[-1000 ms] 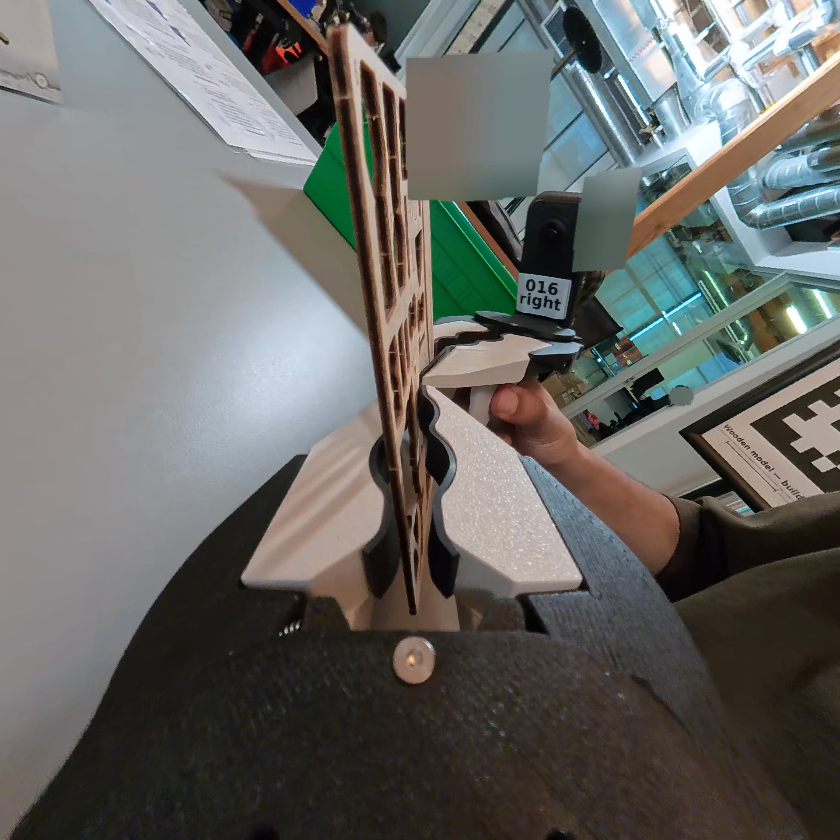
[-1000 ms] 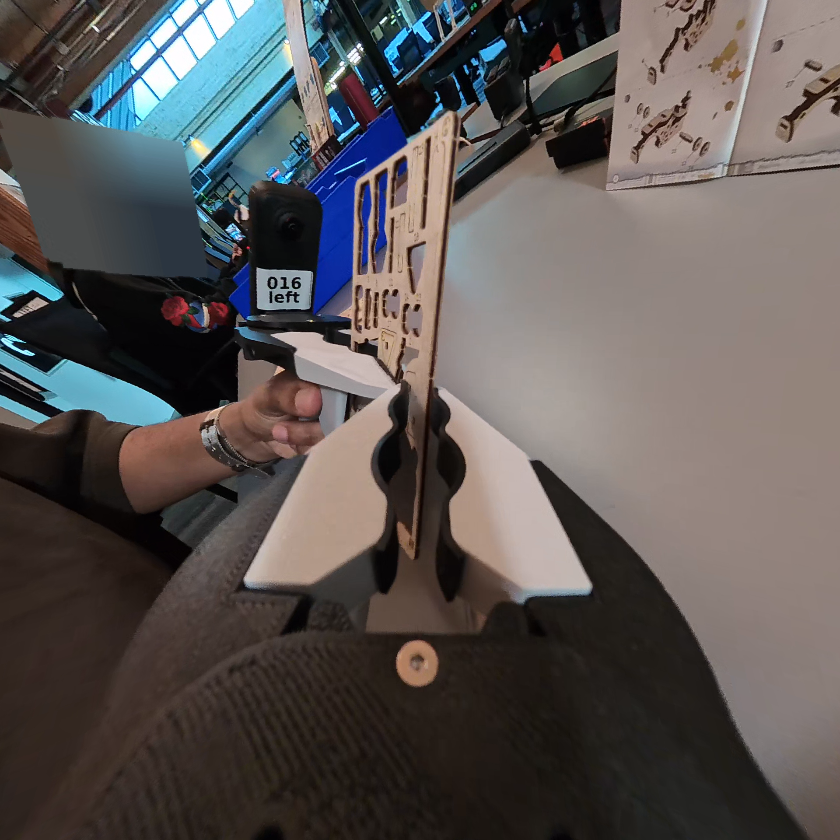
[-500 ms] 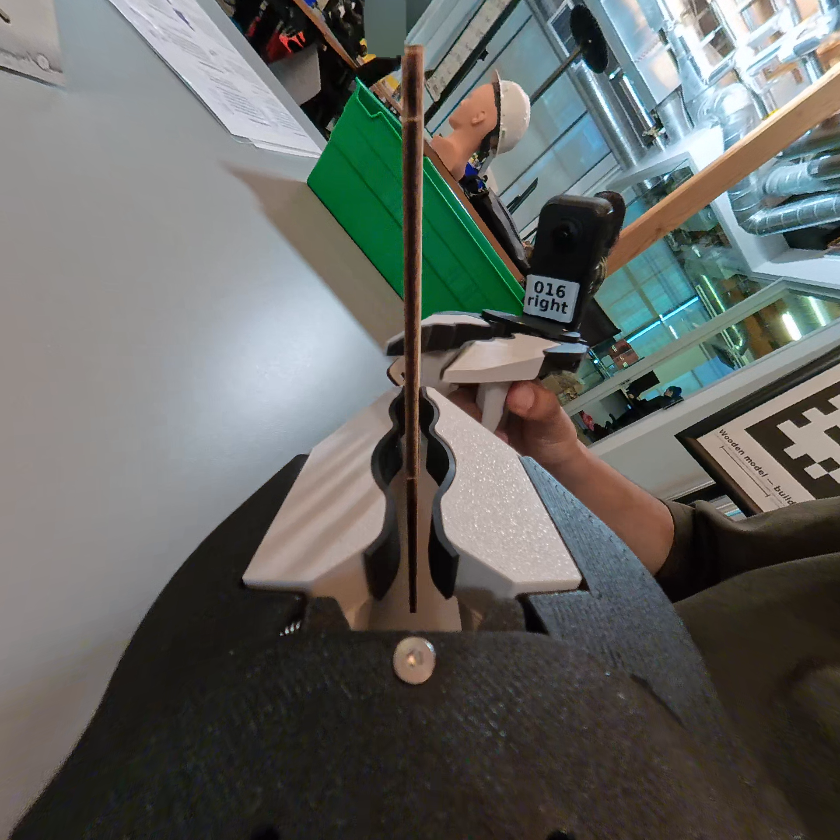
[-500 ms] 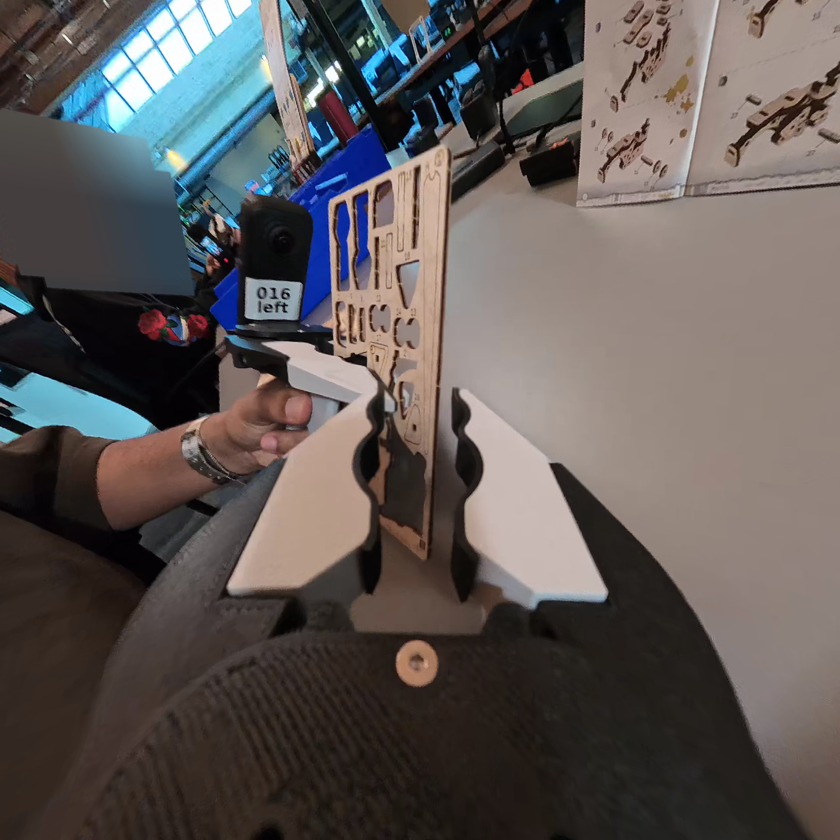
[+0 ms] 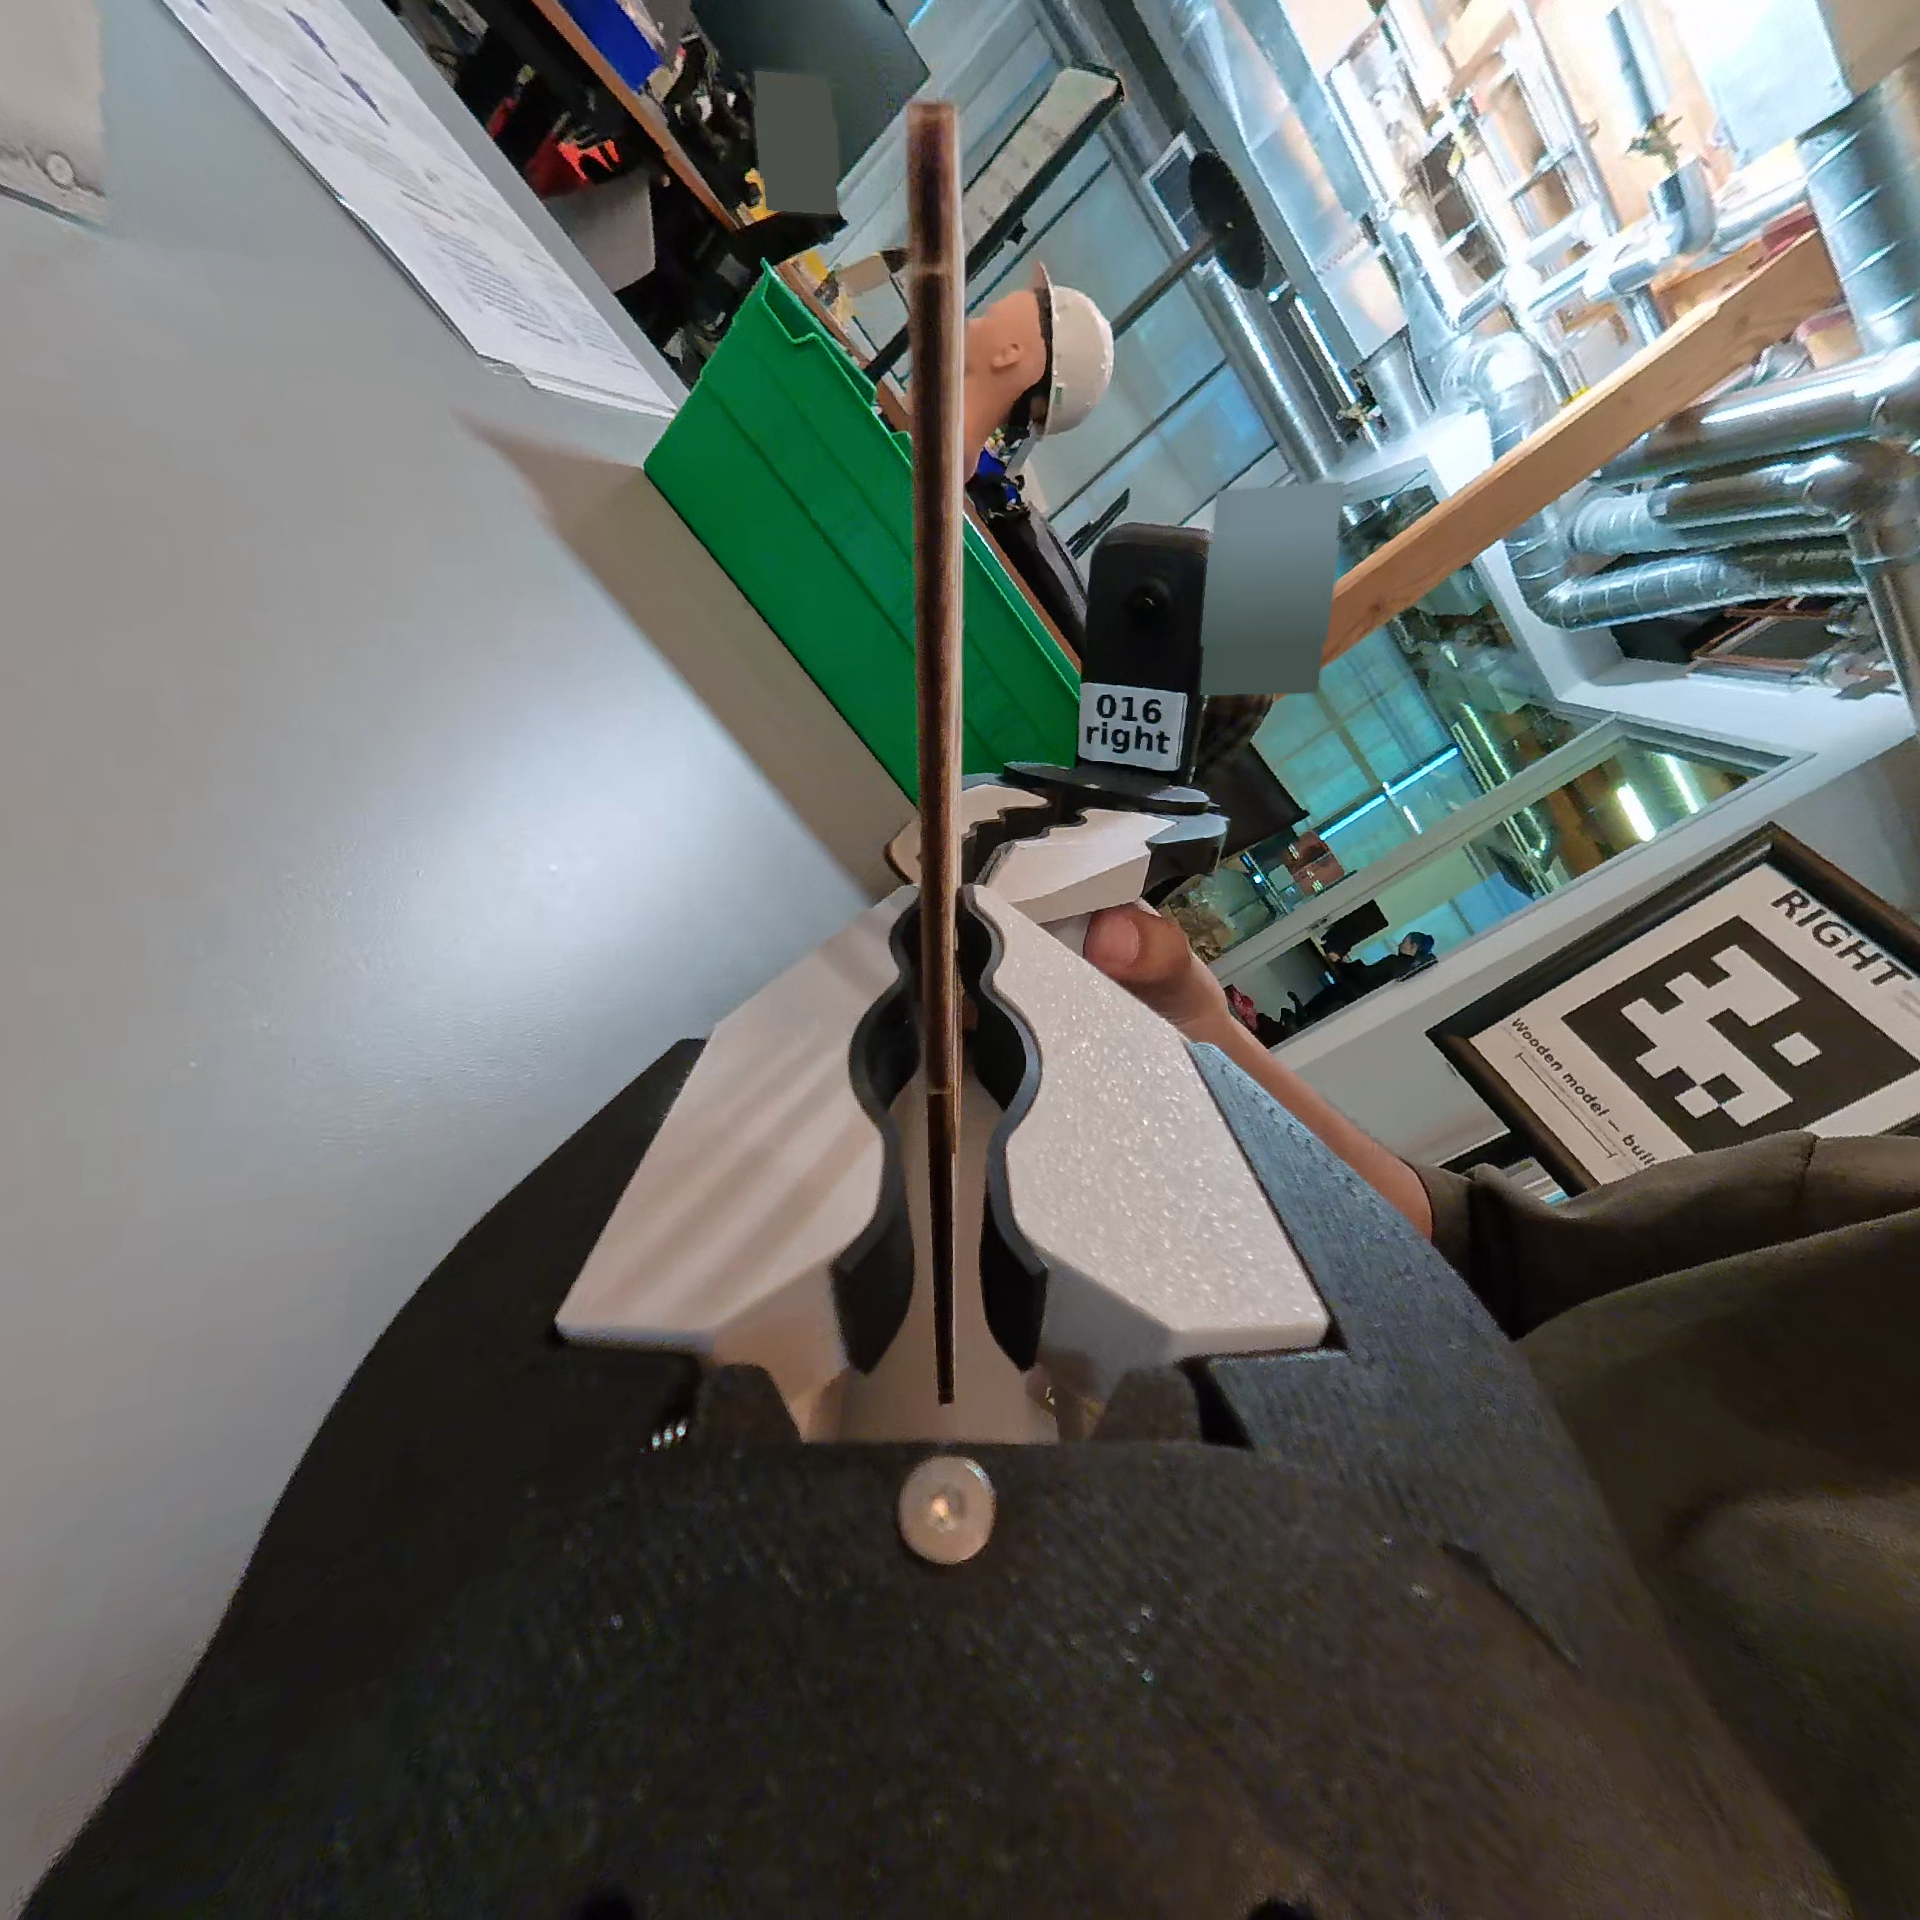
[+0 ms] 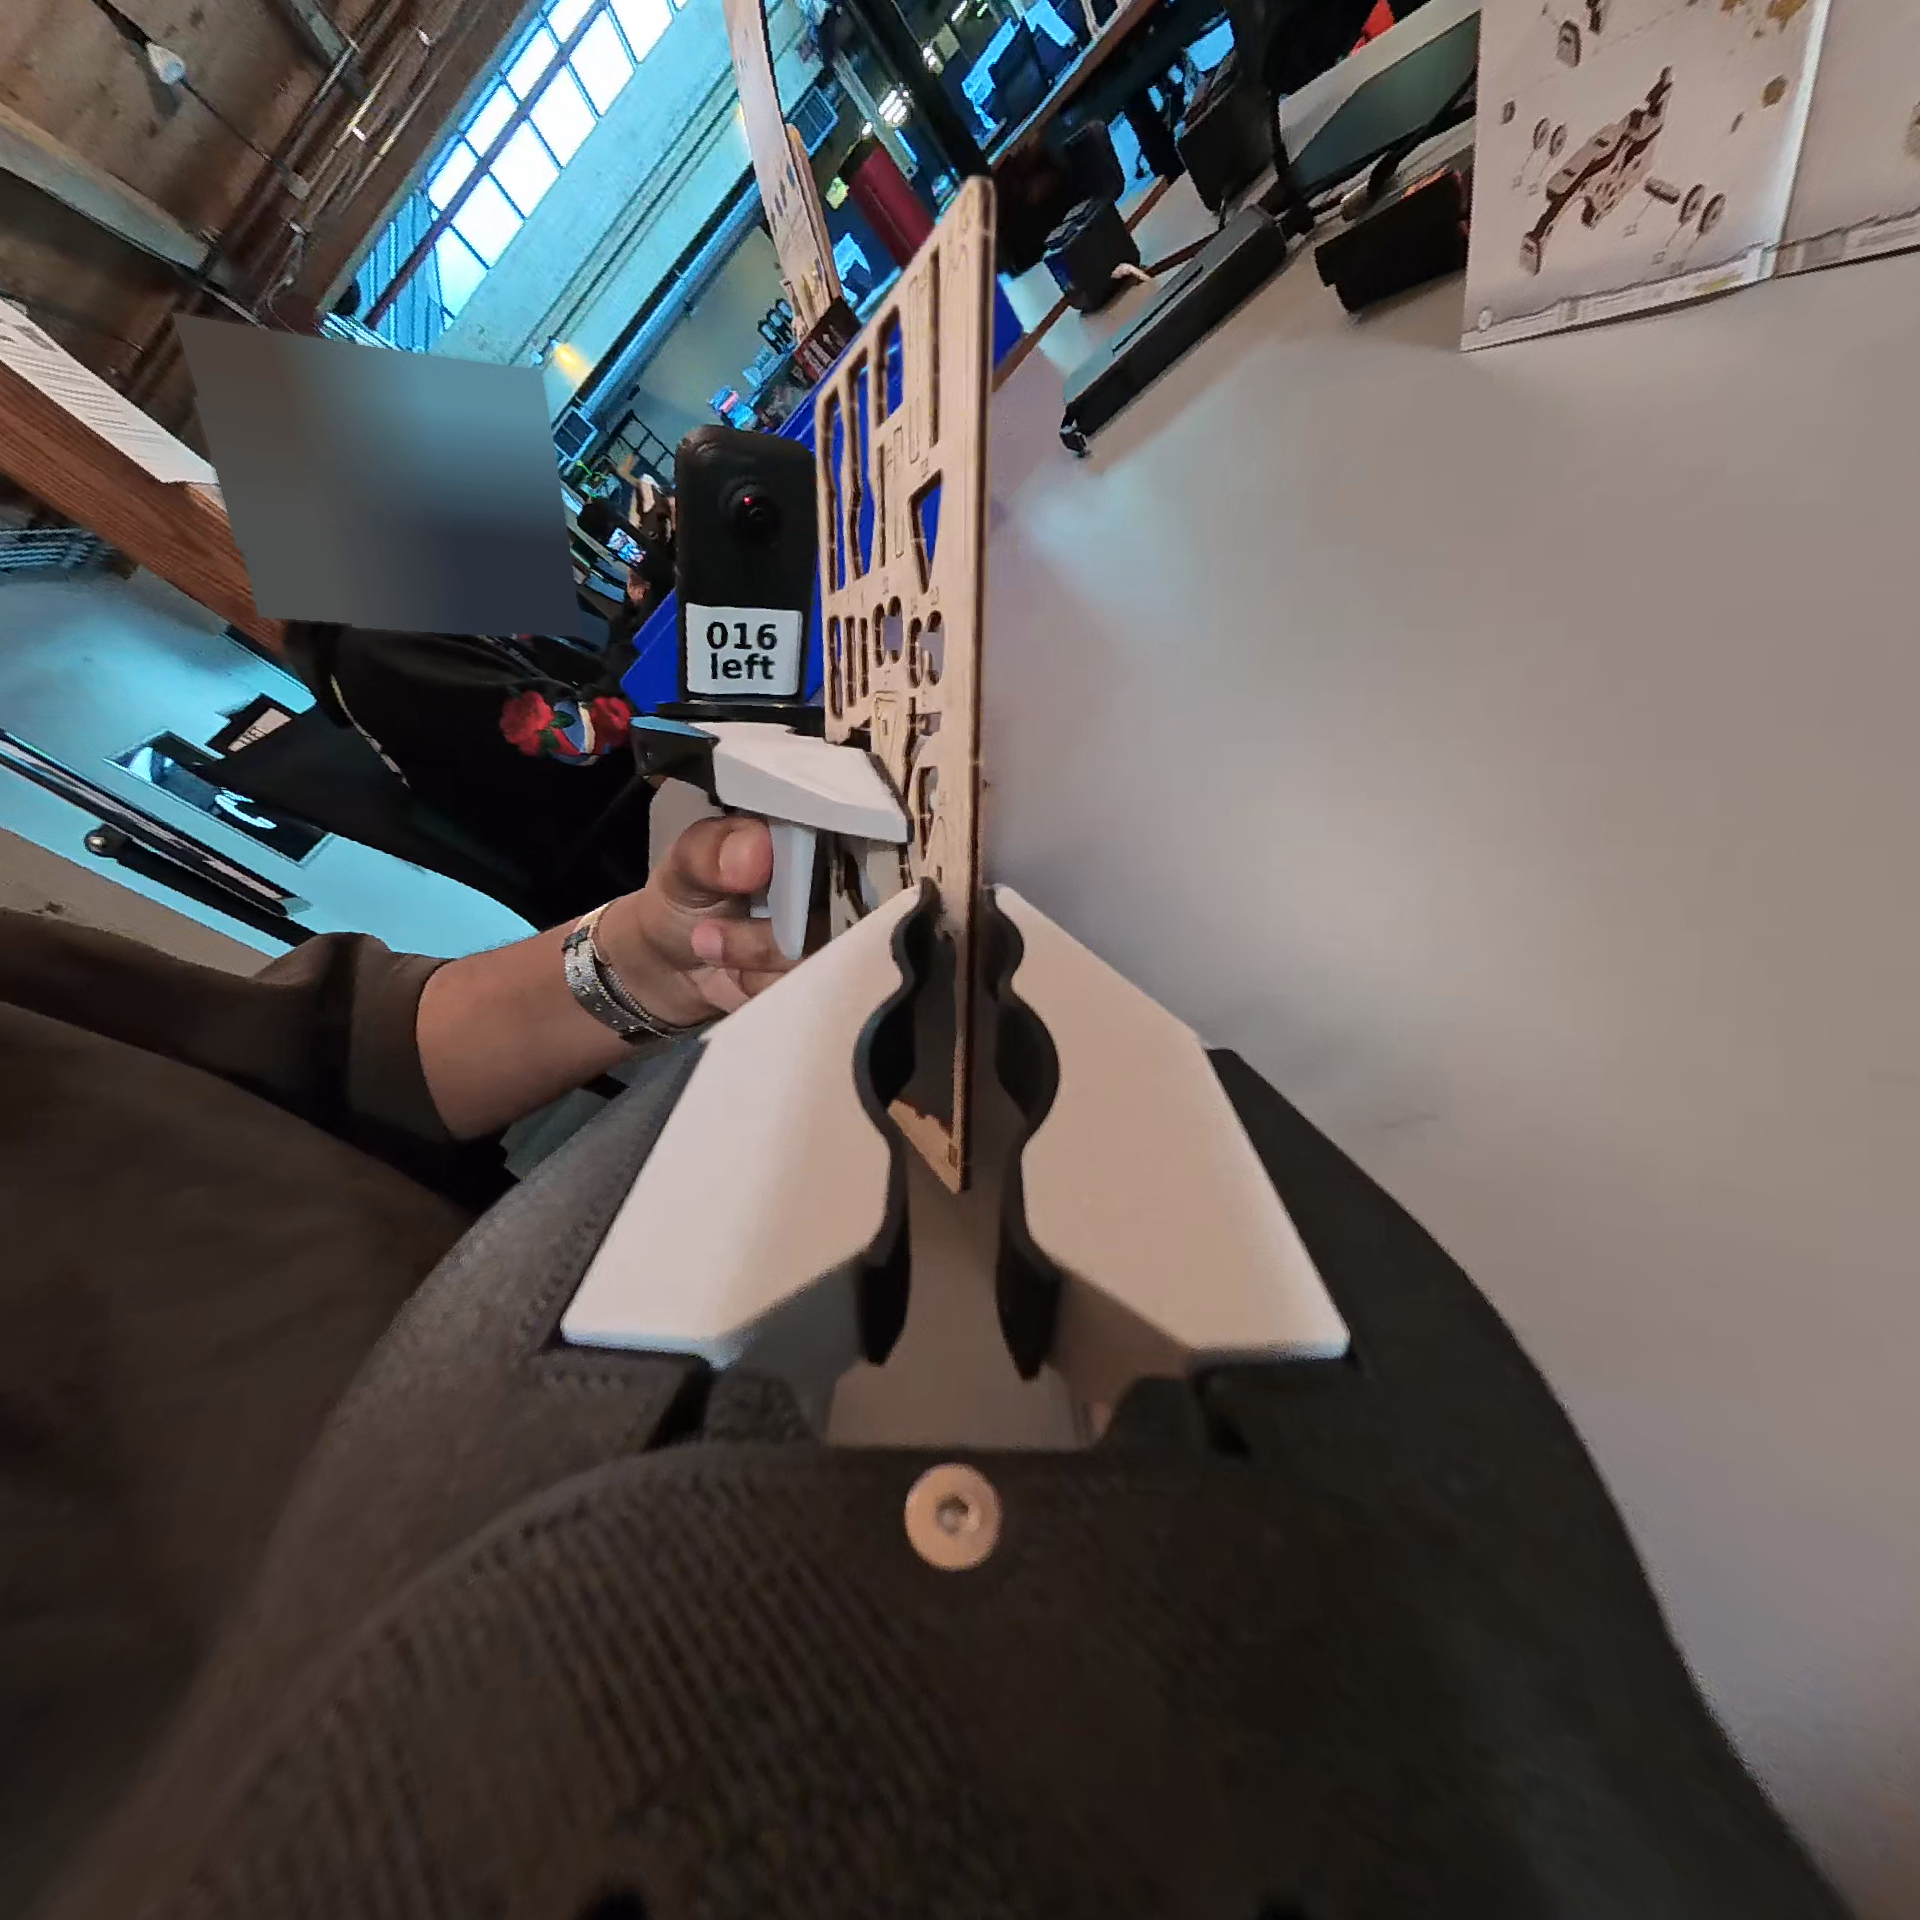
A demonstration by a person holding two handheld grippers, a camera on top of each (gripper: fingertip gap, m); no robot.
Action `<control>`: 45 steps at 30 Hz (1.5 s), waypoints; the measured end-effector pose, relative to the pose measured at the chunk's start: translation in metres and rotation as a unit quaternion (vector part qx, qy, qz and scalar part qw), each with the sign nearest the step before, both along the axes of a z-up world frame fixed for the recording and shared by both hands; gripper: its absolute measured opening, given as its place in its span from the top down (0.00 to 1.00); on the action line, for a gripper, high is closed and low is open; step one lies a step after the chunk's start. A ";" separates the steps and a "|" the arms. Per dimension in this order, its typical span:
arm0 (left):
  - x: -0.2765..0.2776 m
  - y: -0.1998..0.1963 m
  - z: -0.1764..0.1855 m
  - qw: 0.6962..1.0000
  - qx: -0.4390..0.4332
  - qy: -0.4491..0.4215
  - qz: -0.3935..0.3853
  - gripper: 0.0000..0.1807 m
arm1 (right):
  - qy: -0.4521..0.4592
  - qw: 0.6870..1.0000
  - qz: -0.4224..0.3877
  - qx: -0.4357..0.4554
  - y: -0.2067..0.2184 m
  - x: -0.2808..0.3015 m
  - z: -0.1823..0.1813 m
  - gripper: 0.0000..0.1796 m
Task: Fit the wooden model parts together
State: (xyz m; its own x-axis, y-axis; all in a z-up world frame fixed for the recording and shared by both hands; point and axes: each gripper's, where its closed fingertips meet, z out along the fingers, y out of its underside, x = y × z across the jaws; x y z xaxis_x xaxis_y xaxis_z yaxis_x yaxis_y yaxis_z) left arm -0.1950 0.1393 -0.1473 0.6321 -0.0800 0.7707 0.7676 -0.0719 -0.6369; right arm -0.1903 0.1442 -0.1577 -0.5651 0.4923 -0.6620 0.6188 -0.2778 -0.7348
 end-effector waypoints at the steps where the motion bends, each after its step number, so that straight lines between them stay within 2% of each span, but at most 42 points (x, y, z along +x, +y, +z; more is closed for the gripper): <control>1: 0.000 0.000 0.000 1.000 0.000 0.001 0.000 1.00 | -0.001 1.000 0.001 -0.001 0.000 0.000 0.000 0.97; 6: 0.000 0.000 0.000 1.000 0.000 0.004 0.003 0.99 | 0.008 1.000 0.002 -0.010 0.000 0.001 0.004 0.98; 10: -0.002 0.002 -0.004 1.000 -0.013 -0.003 0.008 0.85 | 0.018 0.999 -0.002 -0.036 -0.001 0.000 0.010 0.99; 18: 0.001 0.002 -0.003 1.000 -0.007 -0.013 -0.010 0.95 | 0.023 0.999 -0.009 -0.043 0.001 -0.001 0.012 0.99; 29: 0.004 -0.001 0.002 1.000 0.015 -0.010 -0.020 0.95 | 0.019 0.998 -0.005 -0.057 -0.003 -0.001 0.013 0.99; 32: 0.003 -0.003 0.005 0.999 0.027 -0.017 -0.022 1.00 | 0.020 0.998 -0.007 -0.059 -0.006 -0.002 0.014 0.99; 38: 0.009 0.000 0.002 0.999 0.012 -0.003 -0.035 1.00 | 0.021 0.998 -0.018 -0.061 -0.004 -0.004 0.014 0.98; 42: 0.009 0.000 0.003 0.999 0.005 0.038 -0.014 1.00 | 0.020 0.998 -0.019 -0.063 -0.004 -0.004 0.014 0.98; 45: 0.009 0.000 0.003 0.999 0.007 0.032 -0.016 1.00 | 0.019 0.998 -0.020 -0.062 -0.004 -0.004 0.014 0.97</control>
State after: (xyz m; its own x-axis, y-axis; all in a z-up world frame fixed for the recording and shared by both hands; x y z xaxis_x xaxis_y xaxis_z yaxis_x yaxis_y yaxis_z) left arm -0.1860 0.1396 -0.1444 0.6775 -0.1107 0.7271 0.7222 -0.0868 -0.6862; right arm -0.1944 0.1403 -0.1438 -0.5731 0.4299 -0.6977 0.5775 -0.3921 -0.7160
